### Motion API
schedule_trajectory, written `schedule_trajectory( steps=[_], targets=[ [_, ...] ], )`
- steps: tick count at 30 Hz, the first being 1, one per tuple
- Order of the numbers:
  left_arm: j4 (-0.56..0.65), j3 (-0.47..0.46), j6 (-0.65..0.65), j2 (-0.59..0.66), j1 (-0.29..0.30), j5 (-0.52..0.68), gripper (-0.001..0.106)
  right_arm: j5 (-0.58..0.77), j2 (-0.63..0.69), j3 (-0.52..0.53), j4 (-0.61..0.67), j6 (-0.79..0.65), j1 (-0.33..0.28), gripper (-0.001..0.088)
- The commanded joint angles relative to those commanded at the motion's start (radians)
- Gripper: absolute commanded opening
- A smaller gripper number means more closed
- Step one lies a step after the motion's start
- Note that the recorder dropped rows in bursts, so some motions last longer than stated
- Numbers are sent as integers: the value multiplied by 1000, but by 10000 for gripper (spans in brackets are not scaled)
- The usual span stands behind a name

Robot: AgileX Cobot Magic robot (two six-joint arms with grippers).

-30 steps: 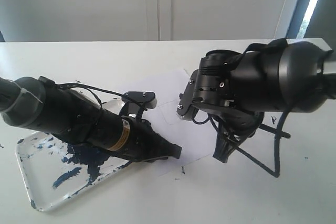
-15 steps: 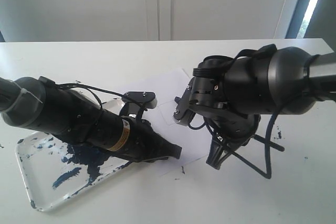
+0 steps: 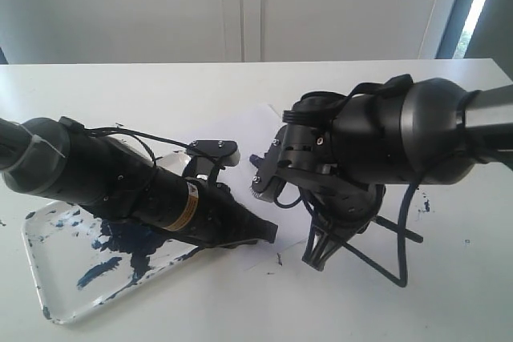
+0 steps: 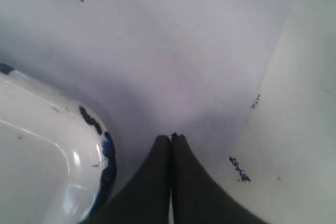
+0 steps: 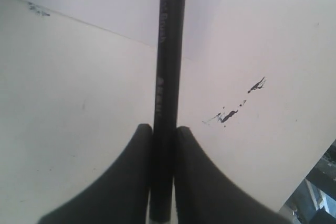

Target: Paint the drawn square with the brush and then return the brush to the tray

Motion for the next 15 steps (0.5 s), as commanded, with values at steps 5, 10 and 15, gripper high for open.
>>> schedule_trajectory(
  steps=[5,10,15],
  targets=[
    [0,0,0,0,0,0,0,2,0,0,4,0,0,0],
    [0,0,0,0,0,0,0,0,0,0,6,0,0,0],
    [0,0,0,0,0,0,0,11,0,0,-6,0,0,0]
  ],
)
